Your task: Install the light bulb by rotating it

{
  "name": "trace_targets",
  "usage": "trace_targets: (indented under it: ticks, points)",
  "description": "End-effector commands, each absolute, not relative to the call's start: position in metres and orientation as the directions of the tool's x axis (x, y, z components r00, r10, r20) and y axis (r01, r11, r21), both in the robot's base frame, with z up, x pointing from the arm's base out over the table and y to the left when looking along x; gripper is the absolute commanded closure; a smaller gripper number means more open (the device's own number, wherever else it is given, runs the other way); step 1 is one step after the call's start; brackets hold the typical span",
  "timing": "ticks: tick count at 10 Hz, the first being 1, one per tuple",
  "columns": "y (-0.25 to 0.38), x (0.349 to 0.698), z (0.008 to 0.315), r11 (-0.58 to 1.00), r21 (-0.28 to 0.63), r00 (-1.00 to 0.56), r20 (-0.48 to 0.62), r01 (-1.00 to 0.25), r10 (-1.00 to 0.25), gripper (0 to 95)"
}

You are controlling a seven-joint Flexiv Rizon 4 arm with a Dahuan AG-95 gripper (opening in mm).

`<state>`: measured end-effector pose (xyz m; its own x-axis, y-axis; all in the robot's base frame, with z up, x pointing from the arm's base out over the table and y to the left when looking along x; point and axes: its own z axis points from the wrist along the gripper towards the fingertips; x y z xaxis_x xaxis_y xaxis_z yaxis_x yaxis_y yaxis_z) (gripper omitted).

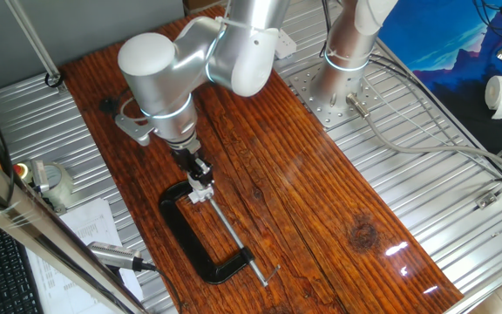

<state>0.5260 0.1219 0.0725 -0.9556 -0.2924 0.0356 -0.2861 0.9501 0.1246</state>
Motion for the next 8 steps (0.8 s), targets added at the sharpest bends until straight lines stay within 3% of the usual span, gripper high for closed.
trace_targets:
  ticks: [1, 7, 8]
  points:
    - [0.1222, 0.5257, 0.0728, 0.983, 0.097, -0.985, 0.063, -0.155, -0.162, 95.0]
    - [0.1228, 0.5255, 0.0737, 0.996, 0.084, -0.997, 0.069, -0.033, -0.038, 95.0]
    - [0.1231, 0.5255, 0.0736, 0.996, 0.085, -0.997, 0.069, -0.015, -0.021, 76.0]
